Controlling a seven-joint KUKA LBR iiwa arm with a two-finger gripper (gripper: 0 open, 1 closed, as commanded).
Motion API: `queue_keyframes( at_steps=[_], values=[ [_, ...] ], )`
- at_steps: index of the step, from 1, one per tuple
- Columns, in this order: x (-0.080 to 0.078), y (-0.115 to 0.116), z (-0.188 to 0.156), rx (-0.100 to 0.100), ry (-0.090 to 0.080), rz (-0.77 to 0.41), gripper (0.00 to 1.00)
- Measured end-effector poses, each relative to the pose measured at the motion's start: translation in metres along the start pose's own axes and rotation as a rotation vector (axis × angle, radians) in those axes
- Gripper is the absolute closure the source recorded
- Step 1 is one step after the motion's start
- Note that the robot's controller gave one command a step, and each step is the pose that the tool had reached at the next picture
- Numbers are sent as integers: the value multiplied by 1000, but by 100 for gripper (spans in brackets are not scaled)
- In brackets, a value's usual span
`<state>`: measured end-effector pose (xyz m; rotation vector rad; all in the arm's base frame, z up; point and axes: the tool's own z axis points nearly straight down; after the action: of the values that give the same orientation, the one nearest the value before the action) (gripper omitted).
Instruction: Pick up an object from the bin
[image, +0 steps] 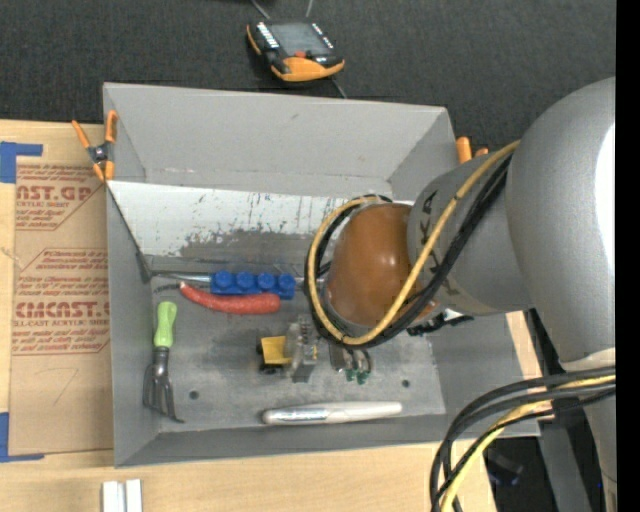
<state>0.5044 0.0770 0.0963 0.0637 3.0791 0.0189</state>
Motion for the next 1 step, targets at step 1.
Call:
queue_keyframes(
  at_steps=[1],
  values=[
    [0, 0, 0, 0, 0, 0, 100]
  ],
)
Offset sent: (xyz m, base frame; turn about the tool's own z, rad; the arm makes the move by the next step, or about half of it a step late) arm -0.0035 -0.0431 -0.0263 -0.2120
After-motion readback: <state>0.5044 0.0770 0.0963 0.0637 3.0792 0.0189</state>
